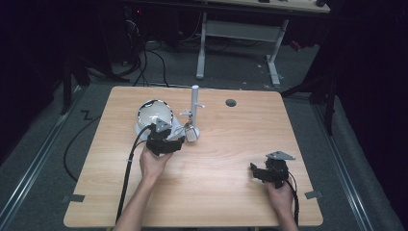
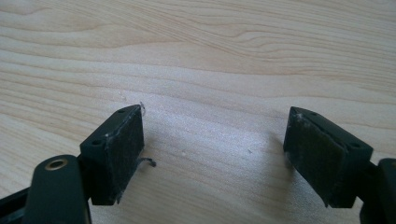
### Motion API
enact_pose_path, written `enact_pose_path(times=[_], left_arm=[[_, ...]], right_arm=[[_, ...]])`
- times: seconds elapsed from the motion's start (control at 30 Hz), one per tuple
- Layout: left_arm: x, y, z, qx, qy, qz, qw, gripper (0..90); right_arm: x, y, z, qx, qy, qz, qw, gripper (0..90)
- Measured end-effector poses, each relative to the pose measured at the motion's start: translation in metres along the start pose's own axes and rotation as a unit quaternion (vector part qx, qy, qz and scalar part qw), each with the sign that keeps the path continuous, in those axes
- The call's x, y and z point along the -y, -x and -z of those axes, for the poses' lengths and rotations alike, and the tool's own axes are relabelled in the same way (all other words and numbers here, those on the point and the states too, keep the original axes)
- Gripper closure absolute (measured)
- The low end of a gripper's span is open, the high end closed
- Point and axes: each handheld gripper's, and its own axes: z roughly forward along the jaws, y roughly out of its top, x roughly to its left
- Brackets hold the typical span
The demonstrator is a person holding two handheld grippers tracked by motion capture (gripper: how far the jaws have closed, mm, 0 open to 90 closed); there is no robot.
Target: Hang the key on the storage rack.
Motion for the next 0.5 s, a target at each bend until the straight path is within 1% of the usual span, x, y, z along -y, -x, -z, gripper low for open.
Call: enact_pose_path(times=[0.27, 0.33, 0.37, 0.4, 0.43, 0.5], left_arm=[[-0.001, -0.001, 0.011, 0.002, 0.014, 0.002, 0.9999, 35.8], [0.000, -0.001, 0.012, 0.002, 0.017, 0.004, 0.9998, 35.8], [0.002, -0.003, 0.015, 0.004, 0.021, 0.010, 0.9997, 35.8], [0.003, -0.003, 0.017, 0.004, 0.023, 0.012, 0.9997, 35.9], [0.004, -0.003, 0.019, 0.003, 0.026, 0.012, 0.9996, 35.8], [0.006, -0.004, 0.023, -0.003, 0.027, 0.006, 0.9996, 35.9]], right_arm=[[0.000, 0.000, 0.000, 0.000, 0.000, 0.000, 1.0000, 20.3], [0.000, 0.000, 0.000, 0.000, 0.000, 0.000, 1.0000, 20.3], [0.000, 0.000, 0.000, 0.000, 0.000, 0.000, 1.0000, 20.3], [0.000, 0.000, 0.000, 0.000, 0.000, 0.000, 1.0000, 20.3], [0.000, 0.000, 0.000, 0.000, 0.000, 0.001, 1.0000, 20.3], [0.000, 0.000, 0.000, 0.000, 0.000, 0.000, 1.0000, 20.3]])
